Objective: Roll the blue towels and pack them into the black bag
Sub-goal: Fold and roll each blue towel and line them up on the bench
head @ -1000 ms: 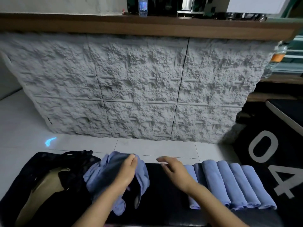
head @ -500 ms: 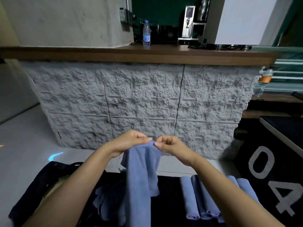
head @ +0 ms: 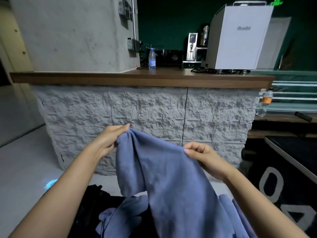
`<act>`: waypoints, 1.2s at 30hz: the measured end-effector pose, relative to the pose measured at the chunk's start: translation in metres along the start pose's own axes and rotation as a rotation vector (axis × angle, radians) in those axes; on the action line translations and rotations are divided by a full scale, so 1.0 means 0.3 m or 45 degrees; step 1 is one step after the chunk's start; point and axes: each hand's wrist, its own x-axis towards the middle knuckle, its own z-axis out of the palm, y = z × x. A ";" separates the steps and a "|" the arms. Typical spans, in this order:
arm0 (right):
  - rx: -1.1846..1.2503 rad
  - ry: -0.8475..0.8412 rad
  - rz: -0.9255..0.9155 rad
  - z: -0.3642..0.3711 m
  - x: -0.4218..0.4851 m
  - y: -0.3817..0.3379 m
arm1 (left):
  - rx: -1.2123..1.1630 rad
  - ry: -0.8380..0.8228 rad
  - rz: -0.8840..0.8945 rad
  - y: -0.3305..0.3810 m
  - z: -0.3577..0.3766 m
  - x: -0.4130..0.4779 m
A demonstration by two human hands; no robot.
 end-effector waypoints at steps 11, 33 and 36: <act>-0.431 0.315 -0.374 0.159 0.081 -0.104 | 0.158 -0.318 0.240 -0.007 0.328 -0.149; -0.484 0.126 -0.252 0.057 -0.067 -0.167 | 0.232 -0.095 0.209 0.028 0.341 -0.138; -0.598 0.231 -0.355 0.094 -0.003 -0.164 | 0.116 -0.232 0.161 0.035 0.381 -0.164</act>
